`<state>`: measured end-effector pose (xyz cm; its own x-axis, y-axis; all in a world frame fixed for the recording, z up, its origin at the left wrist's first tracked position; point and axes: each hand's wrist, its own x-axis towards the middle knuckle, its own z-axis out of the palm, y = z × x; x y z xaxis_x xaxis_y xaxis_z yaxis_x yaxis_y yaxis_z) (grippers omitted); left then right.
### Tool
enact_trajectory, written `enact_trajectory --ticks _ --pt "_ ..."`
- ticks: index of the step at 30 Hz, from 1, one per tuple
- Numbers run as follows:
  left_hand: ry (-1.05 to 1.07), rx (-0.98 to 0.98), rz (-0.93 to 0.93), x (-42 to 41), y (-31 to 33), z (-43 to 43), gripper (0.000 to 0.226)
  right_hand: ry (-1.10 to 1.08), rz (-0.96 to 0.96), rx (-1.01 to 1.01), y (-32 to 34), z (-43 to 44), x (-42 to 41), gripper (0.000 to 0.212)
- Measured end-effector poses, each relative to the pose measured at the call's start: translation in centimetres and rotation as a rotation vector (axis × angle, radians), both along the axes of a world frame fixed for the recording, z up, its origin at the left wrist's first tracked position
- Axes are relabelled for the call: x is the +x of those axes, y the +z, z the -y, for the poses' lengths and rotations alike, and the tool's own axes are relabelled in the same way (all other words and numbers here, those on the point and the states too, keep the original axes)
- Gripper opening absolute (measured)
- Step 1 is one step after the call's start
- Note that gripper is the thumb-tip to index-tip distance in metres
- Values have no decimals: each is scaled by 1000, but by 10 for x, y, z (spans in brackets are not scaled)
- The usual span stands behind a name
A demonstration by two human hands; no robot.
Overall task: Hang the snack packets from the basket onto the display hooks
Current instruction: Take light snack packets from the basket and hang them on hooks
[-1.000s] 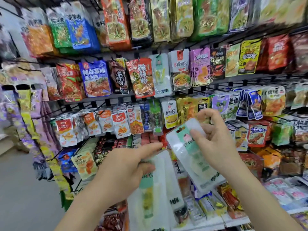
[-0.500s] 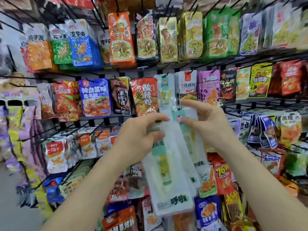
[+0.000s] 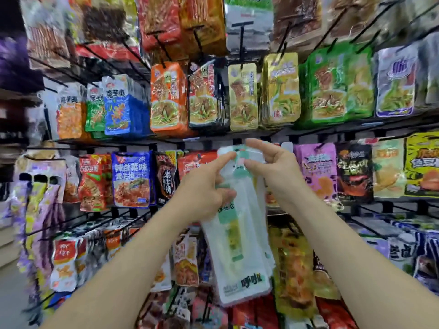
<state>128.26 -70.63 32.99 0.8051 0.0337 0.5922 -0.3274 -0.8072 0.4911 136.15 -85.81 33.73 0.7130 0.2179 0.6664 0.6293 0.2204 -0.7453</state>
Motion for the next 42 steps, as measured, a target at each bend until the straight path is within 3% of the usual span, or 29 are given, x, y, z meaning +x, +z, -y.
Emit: enact_trajectory --ticks 8,22,25,30,34,36,39,42 --pt "125 31 -20 37 15 4 85 -9 45 -16 12 -15 42 42" --pt "128 -2 -70 57 5 2 98 -159 158 -217 6 -18 65 43" --pt "106 -16 -172 65 9 4 102 -268 217 -304 7 -19 65 42" --pt "140 45 -246 76 15 9 107 -509 405 -668 7 -13 61 49" --pt "149 68 -294 82 21 10 108 -679 539 -598 6 -6 49 38" --pt "145 67 -306 85 22 9 108 -483 427 -468 7 -9 50 34" --pt "143 61 -312 85 22 10 105 -13 13 -320 10 -17 61 31" --pt "136 21 -313 84 20 10 102 132 -169 -318 9 -24 76 32"
